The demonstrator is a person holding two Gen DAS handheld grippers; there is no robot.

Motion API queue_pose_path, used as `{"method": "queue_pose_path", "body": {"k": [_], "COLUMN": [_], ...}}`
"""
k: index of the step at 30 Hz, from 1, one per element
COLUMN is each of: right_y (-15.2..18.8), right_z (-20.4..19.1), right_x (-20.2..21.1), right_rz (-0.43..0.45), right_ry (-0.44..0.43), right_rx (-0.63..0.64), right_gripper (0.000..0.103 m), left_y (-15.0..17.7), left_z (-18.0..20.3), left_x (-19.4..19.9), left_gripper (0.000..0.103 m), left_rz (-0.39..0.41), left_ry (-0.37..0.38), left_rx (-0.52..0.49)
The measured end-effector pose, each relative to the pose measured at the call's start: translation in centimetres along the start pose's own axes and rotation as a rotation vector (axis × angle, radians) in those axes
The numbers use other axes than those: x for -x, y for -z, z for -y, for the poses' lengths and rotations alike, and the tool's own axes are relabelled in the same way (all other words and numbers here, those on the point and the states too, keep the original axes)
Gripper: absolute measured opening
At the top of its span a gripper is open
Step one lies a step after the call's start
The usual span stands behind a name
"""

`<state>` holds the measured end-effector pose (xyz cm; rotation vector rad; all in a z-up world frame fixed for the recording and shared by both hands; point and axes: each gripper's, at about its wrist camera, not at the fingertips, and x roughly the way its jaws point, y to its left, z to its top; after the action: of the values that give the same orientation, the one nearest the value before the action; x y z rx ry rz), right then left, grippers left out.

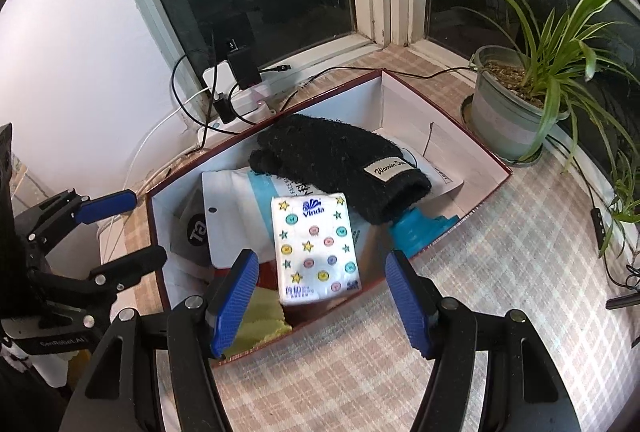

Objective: Organize soft objects

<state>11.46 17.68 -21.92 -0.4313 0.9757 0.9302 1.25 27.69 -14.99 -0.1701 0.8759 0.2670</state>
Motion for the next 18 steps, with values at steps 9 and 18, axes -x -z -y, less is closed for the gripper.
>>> {"method": "queue_pose_path", "body": {"k": [9,18], "right_y": [3.5,7.8], "right_z": [0.0,0.9], "right_x": [3.4,7.6], "right_rz": [0.043,0.085], "right_ry": [0.01,0.008], "right_rx": [0.04,0.035], "right_gripper": [0.065,0.065], "left_y": [1.7,4.0], "left_z": [2.3,5.8], "left_x": [3.4,6.6], "left_gripper": [0.069,0.069], "left_rz": [0.041,0.081], "left_ry": [-0.017,-0.065], "left_rx": [0.059,0.088]}}
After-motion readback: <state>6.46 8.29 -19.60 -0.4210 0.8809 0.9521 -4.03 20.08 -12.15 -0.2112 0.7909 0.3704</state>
